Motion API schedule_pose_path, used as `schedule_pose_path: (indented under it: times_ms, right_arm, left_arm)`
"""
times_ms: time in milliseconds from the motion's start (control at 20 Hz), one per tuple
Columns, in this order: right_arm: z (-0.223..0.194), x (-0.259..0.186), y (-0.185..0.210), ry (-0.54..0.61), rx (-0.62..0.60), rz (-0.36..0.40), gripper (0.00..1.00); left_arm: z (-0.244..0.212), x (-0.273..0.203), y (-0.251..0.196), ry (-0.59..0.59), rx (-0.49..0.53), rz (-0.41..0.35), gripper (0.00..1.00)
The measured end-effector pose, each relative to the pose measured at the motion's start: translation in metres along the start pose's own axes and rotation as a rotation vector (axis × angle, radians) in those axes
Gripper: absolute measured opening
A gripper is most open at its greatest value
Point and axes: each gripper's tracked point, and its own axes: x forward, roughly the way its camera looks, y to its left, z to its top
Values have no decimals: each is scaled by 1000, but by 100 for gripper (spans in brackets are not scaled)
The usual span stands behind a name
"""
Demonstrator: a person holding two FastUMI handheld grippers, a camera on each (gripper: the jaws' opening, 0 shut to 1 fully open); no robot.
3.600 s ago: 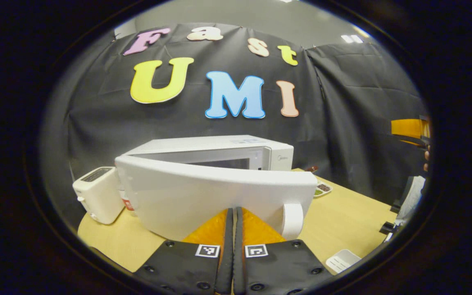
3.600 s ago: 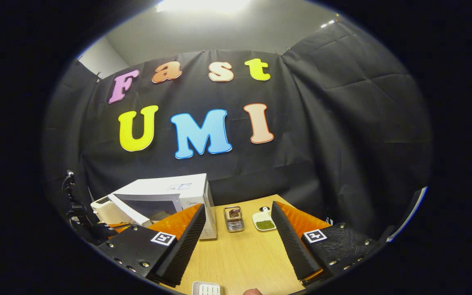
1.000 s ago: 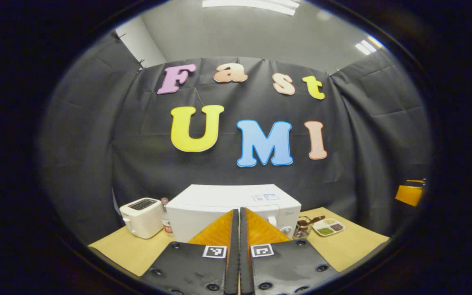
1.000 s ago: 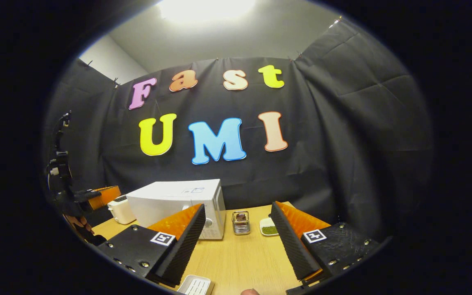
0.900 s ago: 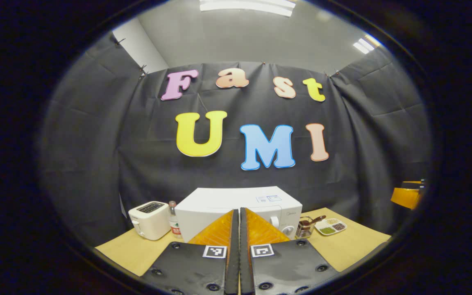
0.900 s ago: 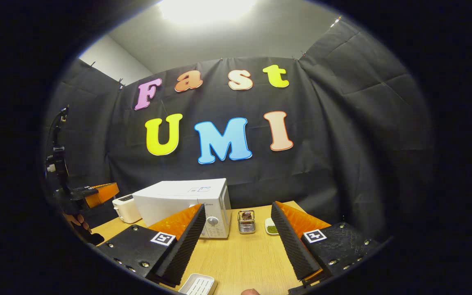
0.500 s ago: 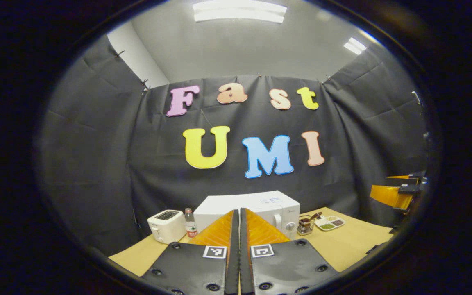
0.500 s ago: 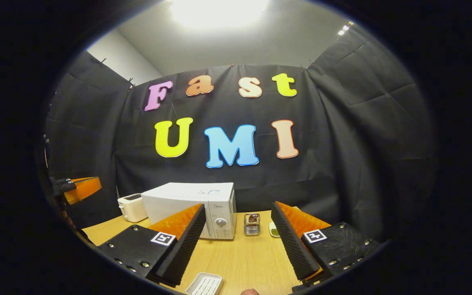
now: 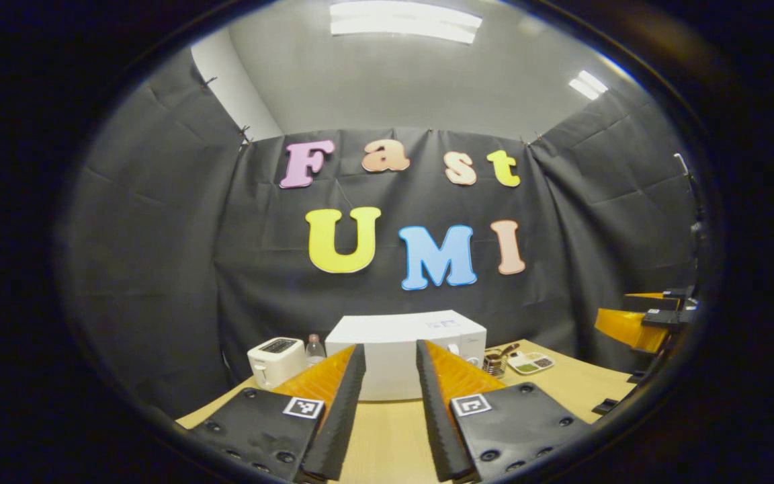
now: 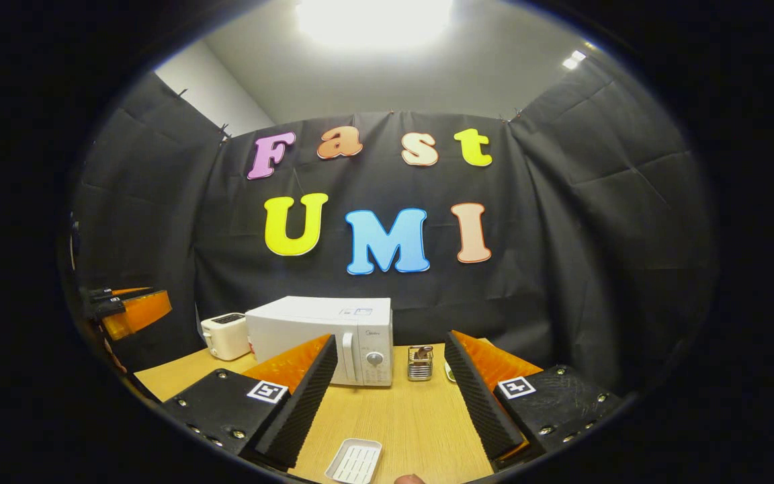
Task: Open the microwave oven with the left hand, put the food in, and close the microwave oven.
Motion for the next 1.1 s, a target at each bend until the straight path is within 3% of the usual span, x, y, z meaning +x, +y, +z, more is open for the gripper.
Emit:
schedule_pose_path:
  times_ms: [50, 150, 300, 1100]
  right_arm:
    - [1, -3, 4, -2, 2, 4, 98]
    - [4, -2, 9, -9, -4, 9, 98]
    - [8, 0, 14, -19, -17, 17, 97]
    - [30, 17, 5, -64, -22, -27, 98]
  left_arm:
    - [1, -1, 3, -5, 1, 7, 74]
    - [4, -3, 10, -16, 0, 26, 89]
    - [3, -3, 20, -21, 1, 54, 96]
    - [2, 10, 37, -18, 27, 70, 96]
